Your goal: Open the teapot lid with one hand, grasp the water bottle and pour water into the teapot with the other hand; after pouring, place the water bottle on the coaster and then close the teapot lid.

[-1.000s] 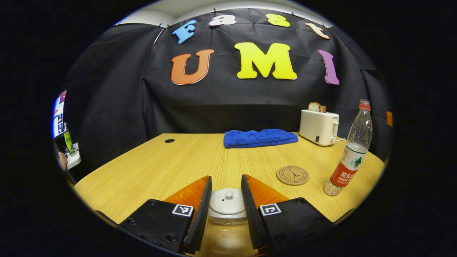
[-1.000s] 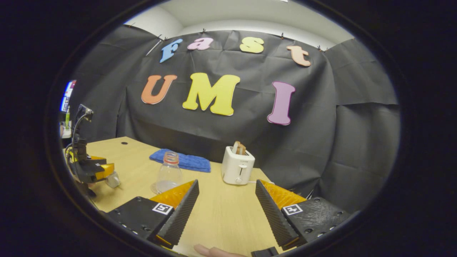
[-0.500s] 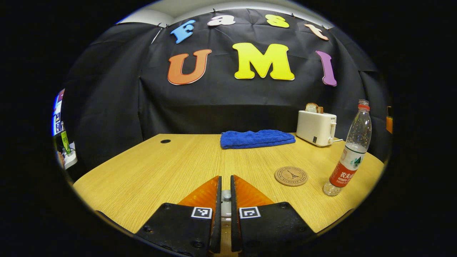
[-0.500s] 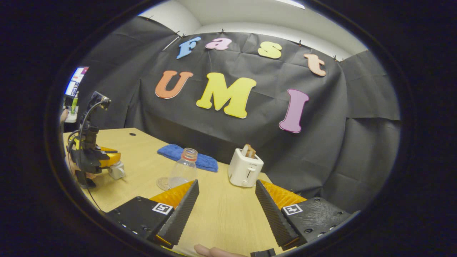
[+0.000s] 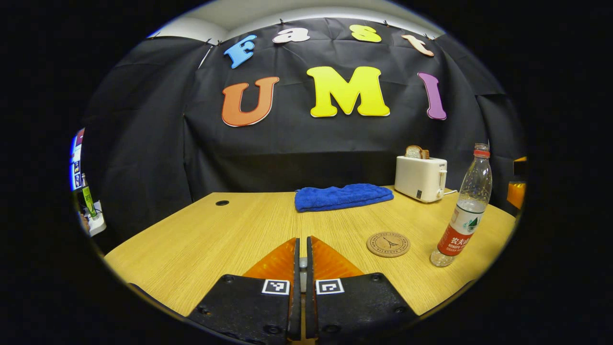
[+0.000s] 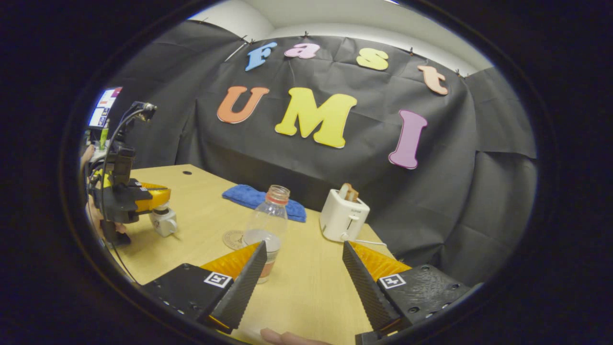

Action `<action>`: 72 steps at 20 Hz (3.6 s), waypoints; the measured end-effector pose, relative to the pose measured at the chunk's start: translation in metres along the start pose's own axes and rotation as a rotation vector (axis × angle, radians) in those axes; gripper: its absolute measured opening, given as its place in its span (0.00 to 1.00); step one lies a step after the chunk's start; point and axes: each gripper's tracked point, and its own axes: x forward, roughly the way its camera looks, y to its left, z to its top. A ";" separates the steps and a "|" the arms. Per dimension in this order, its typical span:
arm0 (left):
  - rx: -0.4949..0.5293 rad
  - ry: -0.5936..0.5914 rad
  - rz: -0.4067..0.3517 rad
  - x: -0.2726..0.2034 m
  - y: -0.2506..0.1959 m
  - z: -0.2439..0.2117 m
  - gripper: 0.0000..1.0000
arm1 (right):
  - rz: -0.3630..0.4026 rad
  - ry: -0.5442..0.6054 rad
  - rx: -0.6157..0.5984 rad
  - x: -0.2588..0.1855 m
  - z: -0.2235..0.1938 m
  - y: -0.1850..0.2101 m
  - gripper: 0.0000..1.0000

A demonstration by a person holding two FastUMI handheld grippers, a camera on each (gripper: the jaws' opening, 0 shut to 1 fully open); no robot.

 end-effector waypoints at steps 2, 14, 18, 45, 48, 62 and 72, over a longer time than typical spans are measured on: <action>-0.016 0.012 0.010 -0.007 0.006 0.007 0.06 | 0.062 0.009 0.041 0.008 -0.004 0.018 0.95; -0.065 0.015 0.027 -0.048 0.043 0.044 0.04 | 0.082 -0.047 0.241 0.049 -0.011 0.058 0.95; -0.004 -0.009 0.041 -0.061 0.046 0.059 0.03 | 0.068 0.006 0.267 0.073 -0.021 0.063 0.96; 0.011 -0.074 -0.014 -0.100 0.080 0.094 0.05 | -0.172 0.187 -0.404 0.078 -0.010 0.092 0.76; 0.018 -0.076 -0.002 -0.100 0.083 0.096 0.05 | -0.186 0.197 -0.502 0.081 -0.013 0.098 0.76; 0.020 -0.078 -0.012 -0.103 0.087 0.097 0.05 | -0.250 0.098 -1.031 0.095 0.002 0.137 0.77; 0.006 -0.054 -0.010 -0.098 0.092 0.091 0.05 | -0.370 -0.040 -1.394 0.098 0.032 0.148 0.76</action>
